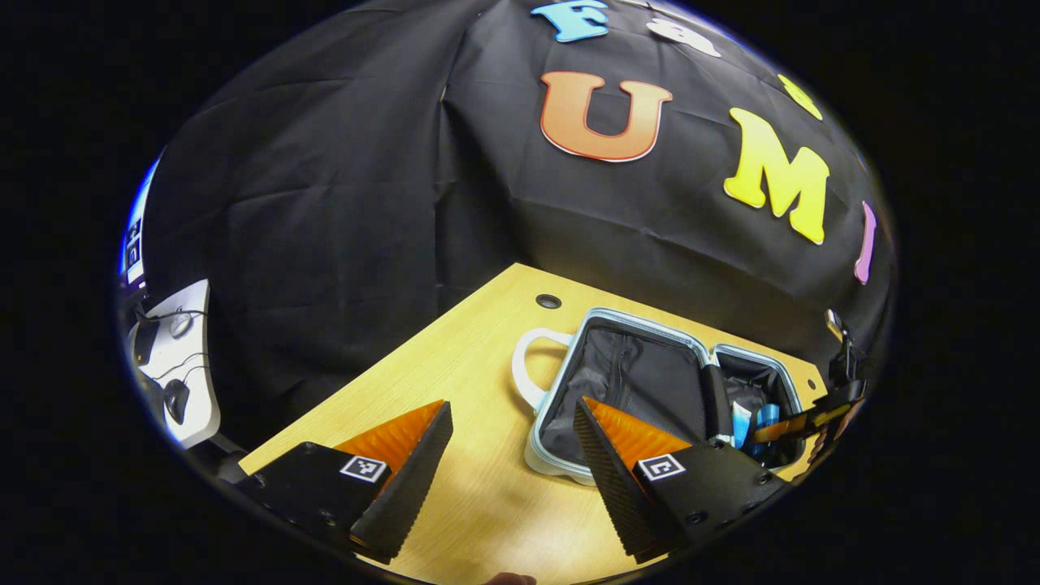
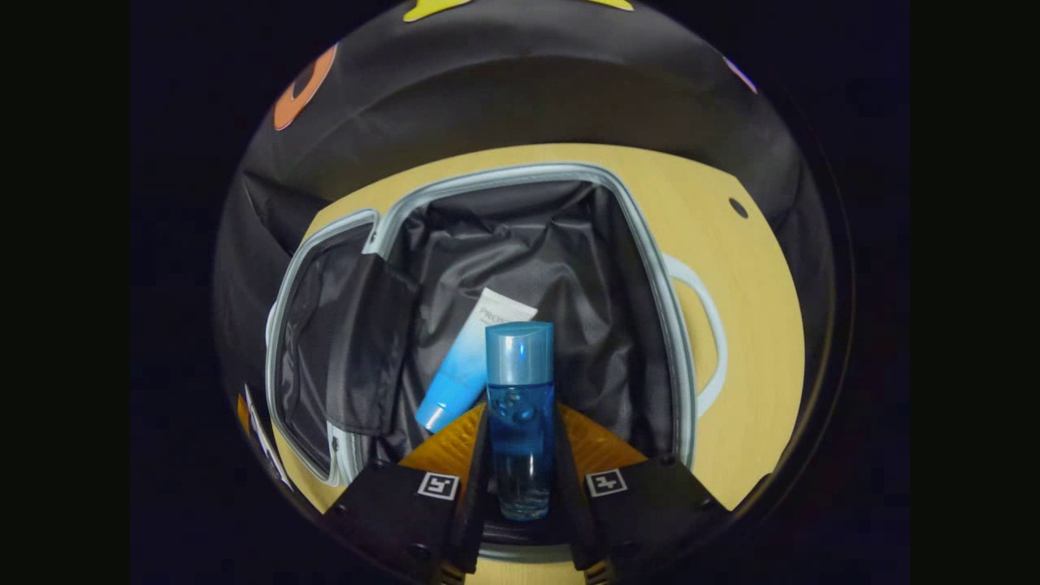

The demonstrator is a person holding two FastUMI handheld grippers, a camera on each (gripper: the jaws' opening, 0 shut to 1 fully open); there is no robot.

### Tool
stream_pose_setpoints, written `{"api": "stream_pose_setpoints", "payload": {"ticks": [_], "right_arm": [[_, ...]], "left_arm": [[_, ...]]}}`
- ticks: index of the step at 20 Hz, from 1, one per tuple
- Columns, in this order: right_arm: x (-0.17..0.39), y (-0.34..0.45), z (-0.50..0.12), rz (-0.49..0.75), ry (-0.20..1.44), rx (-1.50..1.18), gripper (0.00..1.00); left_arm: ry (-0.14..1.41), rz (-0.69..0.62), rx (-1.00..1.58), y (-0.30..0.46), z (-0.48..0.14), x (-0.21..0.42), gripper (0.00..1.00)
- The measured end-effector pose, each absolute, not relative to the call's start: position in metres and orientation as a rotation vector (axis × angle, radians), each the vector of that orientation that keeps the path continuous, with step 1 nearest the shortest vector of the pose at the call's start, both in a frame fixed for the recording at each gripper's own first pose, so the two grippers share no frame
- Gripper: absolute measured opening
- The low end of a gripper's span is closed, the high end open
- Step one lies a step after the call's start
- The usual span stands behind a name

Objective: First open the suitcase, pack the skin care products into it, and then close the suitcase.

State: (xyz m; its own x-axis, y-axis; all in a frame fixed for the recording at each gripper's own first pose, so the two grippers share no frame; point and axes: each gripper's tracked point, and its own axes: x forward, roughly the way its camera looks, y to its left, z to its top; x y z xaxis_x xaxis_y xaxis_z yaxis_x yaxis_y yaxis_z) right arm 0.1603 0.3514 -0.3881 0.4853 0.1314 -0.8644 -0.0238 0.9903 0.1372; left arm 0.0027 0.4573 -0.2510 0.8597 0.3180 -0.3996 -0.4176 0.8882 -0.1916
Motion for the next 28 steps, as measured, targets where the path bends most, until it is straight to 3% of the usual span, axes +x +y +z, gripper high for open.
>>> {"api": "stream_pose_setpoints", "payload": {"ticks": [5,7,9,10,11,12,13,14,19,22,23,25,26,28], "right_arm": [[0.156,0.342,-0.395,0.065,1.086,0.130,0.39],[0.152,0.344,-0.392,0.087,1.083,0.110,0.45],[0.152,0.352,-0.383,0.138,1.041,0.098,0.61],[0.153,0.351,-0.373,0.151,1.013,0.068,0.65],[0.153,0.352,-0.362,0.171,0.980,0.042,0.76],[0.151,0.353,-0.349,0.190,0.949,0.023,0.72],[0.149,0.355,-0.334,0.214,0.917,0.015,0.78],[0.145,0.355,-0.318,0.235,0.884,0.010,0.75],[0.105,0.335,-0.226,0.316,0.699,0.010,0.80],[0.074,0.304,-0.173,0.322,0.578,-0.004,0.77],[0.064,0.292,-0.159,0.314,0.548,-0.002,0.80],[0.048,0.270,-0.136,0.286,0.499,0.003,0.80],[0.043,0.259,-0.126,0.267,0.471,0.000,0.80],[0.034,0.241,-0.107,0.228,0.422,-0.006,0.80]], "left_arm": [[0.372,0.371,-0.452,0.470,-0.272,0.019,0.98],[0.370,0.371,-0.550,0.476,-0.279,0.028,0.98],[0.358,0.351,-0.662,0.480,-0.284,0.040,0.98],[0.349,0.338,-0.714,0.481,-0.286,0.045,0.98],[0.350,0.331,-0.765,0.486,-0.289,0.049,0.98],[0.358,0.334,-0.804,0.490,-0.294,0.053,0.98],[0.358,0.336,-0.843,0.493,-0.300,0.058,0.98],[0.359,0.329,-0.878,0.492,-0.305,0.064,0.97],[0.393,0.251,-1.036,0.484,-0.326,0.088,0.96],[0.375,0.211,-1.123,0.485,-0.323,0.108,0.96],[0.383,0.213,-1.128,0.487,-0.327,0.110,1.00],[0.398,0.207,-1.143,0.485,-0.332,0.121,0.88],[0.397,0.203,-1.164,0.484,-0.333,0.125,0.75],[0.401,0.187,-1.204,0.478,-0.335,0.134,0.86]]}}
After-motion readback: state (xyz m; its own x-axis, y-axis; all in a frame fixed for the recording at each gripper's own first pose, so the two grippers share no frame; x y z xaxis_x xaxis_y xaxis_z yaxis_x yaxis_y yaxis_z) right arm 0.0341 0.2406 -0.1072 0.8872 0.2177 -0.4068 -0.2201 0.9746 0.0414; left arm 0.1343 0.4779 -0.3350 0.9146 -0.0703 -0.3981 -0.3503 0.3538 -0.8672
